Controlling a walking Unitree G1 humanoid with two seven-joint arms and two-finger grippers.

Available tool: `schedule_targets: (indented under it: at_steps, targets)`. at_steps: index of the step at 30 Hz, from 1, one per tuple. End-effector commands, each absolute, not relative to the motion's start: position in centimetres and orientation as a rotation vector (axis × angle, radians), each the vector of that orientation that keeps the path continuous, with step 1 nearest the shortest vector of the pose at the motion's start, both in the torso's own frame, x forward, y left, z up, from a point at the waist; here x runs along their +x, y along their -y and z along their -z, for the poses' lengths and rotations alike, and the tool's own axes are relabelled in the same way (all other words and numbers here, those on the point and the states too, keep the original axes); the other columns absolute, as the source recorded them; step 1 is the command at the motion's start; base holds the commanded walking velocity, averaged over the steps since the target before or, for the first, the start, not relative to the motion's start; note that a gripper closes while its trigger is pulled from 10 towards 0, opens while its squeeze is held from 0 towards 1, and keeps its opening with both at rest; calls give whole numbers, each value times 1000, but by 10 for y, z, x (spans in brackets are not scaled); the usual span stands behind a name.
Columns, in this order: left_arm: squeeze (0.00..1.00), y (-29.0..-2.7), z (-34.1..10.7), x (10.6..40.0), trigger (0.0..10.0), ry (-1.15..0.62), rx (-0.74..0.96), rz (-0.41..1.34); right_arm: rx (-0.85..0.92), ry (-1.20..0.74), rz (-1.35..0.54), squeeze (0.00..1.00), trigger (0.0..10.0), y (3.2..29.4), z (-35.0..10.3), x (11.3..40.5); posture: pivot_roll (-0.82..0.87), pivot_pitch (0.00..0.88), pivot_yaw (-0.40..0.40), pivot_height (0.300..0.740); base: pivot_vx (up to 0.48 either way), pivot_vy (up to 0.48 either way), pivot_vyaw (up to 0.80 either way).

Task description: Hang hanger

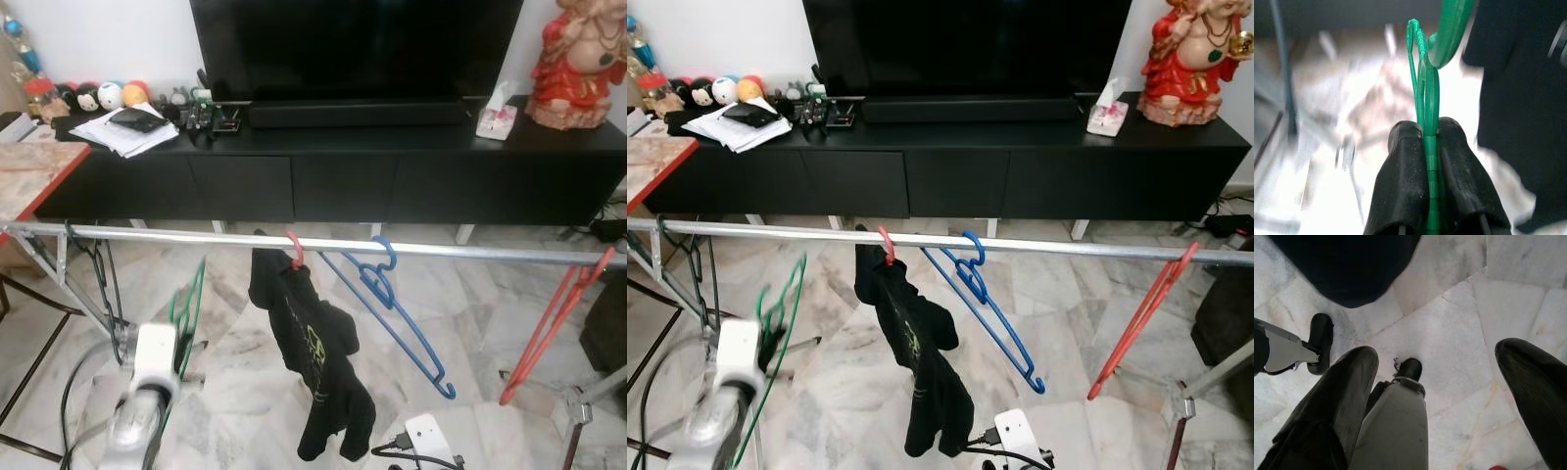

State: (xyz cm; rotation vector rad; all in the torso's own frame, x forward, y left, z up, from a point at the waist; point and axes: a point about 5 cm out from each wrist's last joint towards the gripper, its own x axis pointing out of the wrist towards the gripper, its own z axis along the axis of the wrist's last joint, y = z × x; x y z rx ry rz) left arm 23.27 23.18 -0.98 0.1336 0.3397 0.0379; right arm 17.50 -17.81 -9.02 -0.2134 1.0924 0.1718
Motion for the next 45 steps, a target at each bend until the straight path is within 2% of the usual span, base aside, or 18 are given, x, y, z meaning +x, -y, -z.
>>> schedule_targets:
  at_steps: [1,8,10,14,36,45]
  targets:
    - [0,-230,9,234,10000,-330,146,-27,-216,-1091,-179,0,10000,176,90,176,-34,0,50,740,0,0,0]
    - [0,-231,30,216,10000,-445,145,-45,-218,-1090,-181,0,10000,176,90,176,-32,0,47,740,0,0,0]
    - [0,-229,59,192,10000,-657,87,-101,-217,-1088,-177,0,10000,176,90,176,-42,0,51,740,0,0,0]
    - [0,-223,75,174,10000,-789,49,-126,-215,-1089,-173,0,10000,176,90,176,-48,0,51,740,230,0,0]
    - [0,-219,74,177,10000,-769,70,-101,-217,-1091,-181,0,10000,175,90,175,-36,0,51,740,361,0,0]
    - [0,-226,65,181,10000,-662,135,-82,-219,-1090,-184,0,10000,175,90,175,-35,0,54,740,0,0,0]
